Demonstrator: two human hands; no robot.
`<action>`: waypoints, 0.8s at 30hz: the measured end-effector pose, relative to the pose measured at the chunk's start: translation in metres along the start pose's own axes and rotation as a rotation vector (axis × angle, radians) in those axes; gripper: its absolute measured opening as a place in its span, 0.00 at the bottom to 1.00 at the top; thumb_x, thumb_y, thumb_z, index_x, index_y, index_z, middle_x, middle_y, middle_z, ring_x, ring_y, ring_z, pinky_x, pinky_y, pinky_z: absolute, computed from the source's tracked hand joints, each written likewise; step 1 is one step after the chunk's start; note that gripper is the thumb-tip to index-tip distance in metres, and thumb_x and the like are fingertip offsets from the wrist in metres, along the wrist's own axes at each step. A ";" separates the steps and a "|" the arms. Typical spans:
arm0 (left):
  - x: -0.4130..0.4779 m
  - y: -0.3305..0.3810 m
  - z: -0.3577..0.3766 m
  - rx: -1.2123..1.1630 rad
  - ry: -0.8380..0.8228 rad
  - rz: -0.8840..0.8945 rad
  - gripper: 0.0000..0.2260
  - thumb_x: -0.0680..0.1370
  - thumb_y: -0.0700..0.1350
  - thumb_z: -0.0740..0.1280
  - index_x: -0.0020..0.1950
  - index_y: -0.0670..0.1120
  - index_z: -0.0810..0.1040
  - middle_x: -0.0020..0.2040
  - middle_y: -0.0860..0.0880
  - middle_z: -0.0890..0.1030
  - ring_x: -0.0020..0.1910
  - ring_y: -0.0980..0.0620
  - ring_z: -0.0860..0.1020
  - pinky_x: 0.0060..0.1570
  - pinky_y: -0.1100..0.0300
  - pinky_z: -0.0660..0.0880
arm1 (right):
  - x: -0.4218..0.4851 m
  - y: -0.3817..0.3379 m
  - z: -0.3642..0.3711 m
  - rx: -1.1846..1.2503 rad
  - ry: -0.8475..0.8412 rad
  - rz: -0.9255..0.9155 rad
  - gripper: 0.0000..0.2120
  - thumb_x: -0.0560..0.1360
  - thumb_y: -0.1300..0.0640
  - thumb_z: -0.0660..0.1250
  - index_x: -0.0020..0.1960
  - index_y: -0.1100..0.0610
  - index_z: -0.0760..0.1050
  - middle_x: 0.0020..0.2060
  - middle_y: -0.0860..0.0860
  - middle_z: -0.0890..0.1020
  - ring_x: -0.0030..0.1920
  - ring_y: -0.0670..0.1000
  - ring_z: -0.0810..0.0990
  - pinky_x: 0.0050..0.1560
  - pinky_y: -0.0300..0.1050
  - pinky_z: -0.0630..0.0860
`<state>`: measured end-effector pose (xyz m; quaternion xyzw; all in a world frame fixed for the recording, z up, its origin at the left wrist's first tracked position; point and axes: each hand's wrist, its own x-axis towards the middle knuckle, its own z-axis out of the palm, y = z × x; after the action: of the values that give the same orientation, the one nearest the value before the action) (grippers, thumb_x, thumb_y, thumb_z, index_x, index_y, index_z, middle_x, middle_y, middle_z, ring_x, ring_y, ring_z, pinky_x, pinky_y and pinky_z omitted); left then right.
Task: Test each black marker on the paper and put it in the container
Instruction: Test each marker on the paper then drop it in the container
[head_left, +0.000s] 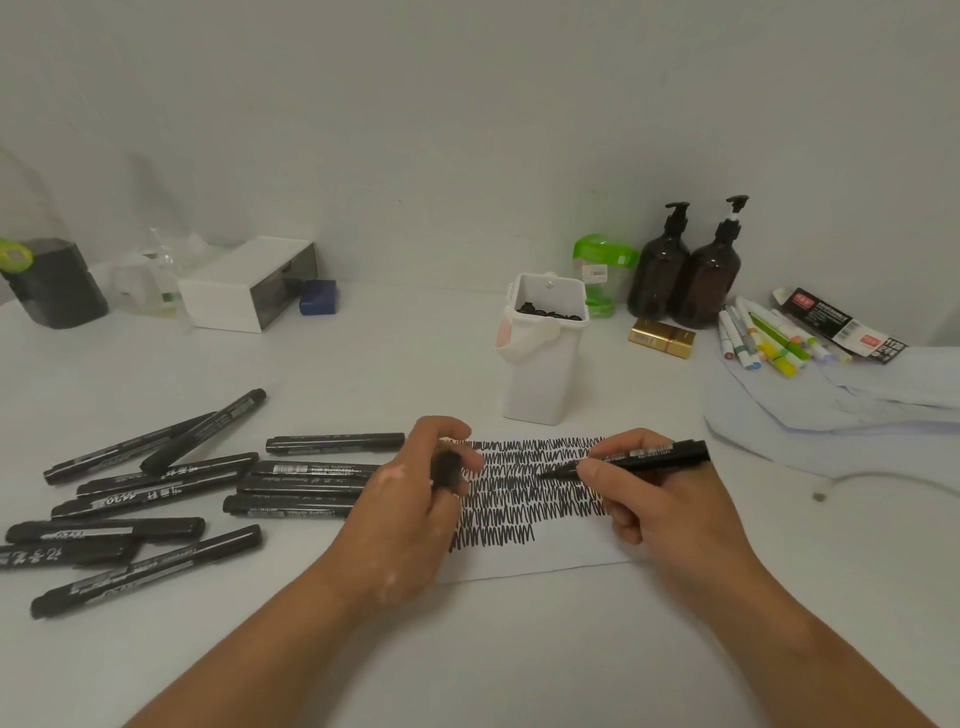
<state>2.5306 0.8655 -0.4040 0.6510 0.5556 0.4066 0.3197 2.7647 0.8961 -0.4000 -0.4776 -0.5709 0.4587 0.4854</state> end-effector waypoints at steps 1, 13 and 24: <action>0.000 0.001 0.000 -0.018 0.015 -0.008 0.22 0.78 0.32 0.62 0.62 0.57 0.69 0.51 0.61 0.80 0.40 0.54 0.80 0.37 0.58 0.80 | 0.000 -0.001 -0.001 0.025 -0.001 -0.002 0.04 0.71 0.58 0.78 0.43 0.54 0.83 0.26 0.53 0.75 0.26 0.51 0.70 0.25 0.40 0.67; 0.002 0.000 -0.001 -0.106 -0.019 -0.025 0.14 0.74 0.41 0.75 0.50 0.61 0.83 0.46 0.59 0.86 0.45 0.57 0.85 0.51 0.55 0.81 | -0.003 -0.012 0.001 0.373 -0.066 0.017 0.05 0.71 0.58 0.69 0.37 0.55 0.80 0.30 0.61 0.80 0.26 0.52 0.74 0.24 0.43 0.71; 0.002 -0.002 0.002 -0.237 -0.123 0.110 0.08 0.74 0.50 0.70 0.53 0.58 0.83 0.46 0.56 0.85 0.44 0.57 0.82 0.47 0.64 0.78 | -0.008 -0.011 0.006 0.237 -0.194 0.007 0.11 0.65 0.53 0.77 0.44 0.57 0.85 0.33 0.60 0.82 0.30 0.53 0.76 0.29 0.44 0.74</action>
<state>2.5316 0.8679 -0.4066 0.6619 0.4465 0.4456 0.4048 2.7583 0.8861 -0.3905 -0.3724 -0.5552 0.5685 0.4795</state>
